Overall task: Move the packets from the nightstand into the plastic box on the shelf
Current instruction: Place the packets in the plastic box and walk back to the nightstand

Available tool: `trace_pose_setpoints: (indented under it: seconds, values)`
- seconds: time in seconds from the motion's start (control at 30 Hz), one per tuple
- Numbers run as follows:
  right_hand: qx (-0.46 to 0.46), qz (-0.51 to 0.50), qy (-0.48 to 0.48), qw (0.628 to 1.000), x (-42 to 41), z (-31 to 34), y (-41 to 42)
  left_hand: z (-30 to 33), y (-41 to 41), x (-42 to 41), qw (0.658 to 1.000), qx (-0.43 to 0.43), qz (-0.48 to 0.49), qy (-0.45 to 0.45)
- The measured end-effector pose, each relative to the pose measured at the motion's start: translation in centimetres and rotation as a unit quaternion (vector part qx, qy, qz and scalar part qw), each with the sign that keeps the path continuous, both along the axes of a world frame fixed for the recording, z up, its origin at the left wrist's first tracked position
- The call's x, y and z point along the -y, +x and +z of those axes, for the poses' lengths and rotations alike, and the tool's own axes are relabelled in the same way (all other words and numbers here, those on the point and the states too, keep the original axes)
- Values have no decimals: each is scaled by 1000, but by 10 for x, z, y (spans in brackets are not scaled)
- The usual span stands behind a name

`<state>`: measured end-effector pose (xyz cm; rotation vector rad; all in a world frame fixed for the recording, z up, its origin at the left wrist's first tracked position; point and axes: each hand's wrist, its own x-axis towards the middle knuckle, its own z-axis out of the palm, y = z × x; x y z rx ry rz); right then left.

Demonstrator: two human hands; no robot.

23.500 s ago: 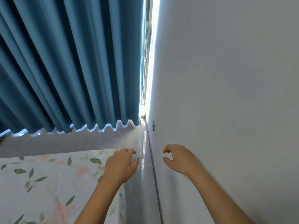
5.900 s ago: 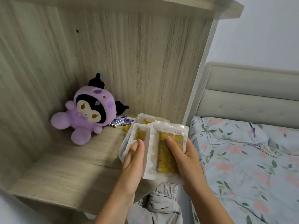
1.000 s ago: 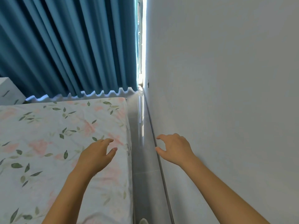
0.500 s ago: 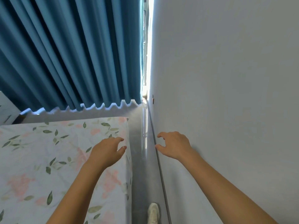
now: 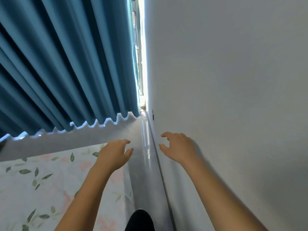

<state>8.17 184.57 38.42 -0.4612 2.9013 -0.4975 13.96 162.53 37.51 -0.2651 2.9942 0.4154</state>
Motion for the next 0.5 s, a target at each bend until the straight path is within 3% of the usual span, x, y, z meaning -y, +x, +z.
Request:
trace_pose_setpoints:
  seconds: [0.5]
  values:
    - [0,50,25,998,195,11,-237,11,-204,204,998,-19,66,8]
